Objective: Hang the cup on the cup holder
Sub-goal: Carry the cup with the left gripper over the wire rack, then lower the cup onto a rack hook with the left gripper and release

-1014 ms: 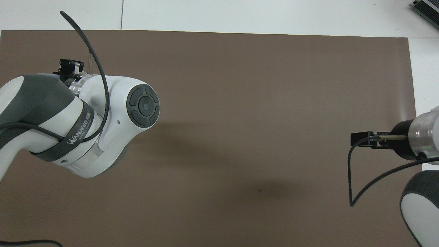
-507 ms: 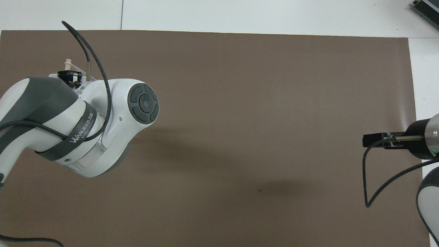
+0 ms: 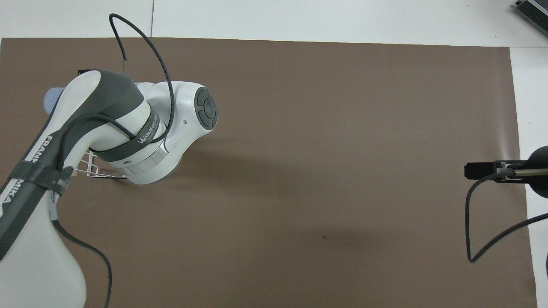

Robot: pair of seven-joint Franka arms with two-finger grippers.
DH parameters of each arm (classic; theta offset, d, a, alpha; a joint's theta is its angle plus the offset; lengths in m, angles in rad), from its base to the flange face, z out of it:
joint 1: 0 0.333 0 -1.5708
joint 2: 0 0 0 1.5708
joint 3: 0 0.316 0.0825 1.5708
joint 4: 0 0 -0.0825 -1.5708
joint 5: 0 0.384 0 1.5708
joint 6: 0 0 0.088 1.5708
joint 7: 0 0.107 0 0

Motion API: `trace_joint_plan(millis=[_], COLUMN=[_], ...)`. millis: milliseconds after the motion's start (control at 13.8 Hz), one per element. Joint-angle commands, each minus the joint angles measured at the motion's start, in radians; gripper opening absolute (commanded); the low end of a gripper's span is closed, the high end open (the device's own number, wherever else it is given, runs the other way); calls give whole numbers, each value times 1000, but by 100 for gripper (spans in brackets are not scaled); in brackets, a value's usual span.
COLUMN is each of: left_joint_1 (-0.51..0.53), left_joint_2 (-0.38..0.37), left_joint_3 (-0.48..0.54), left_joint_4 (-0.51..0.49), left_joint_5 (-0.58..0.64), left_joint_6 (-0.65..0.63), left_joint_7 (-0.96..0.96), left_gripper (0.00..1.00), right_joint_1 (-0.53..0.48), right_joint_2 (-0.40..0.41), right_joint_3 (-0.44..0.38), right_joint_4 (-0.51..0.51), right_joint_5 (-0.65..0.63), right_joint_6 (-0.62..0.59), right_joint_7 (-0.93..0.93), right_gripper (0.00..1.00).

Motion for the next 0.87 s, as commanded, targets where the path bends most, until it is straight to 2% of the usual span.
trace_joint_plan(millis=[0,290,434,797], left_joint_1=[12,36,59,61], left_joint_2=[49,78,107,113], left_joint_3=[0,4,3,0], left_joint_4=[64,96,162,155], left_joint_5=[31,51,40,23], left_joint_6=[1,1,-12,12], left_joint_7=[-36,-45,-43,-54], left_gripper=[0,0,0,0], right_joint_1=[-9,-10,-9,-9], right_joint_2=[-11,-11,-11,-11], right_joint_3=[4,2,4,2], right_joint_4=[-1,-1,-1,-1], right_joint_5=[0,0,0,0], right_joint_6=[7,7,7,7], right_joint_7=[-20,-20,-20,-20], right_gripper=[100,100,100,100])
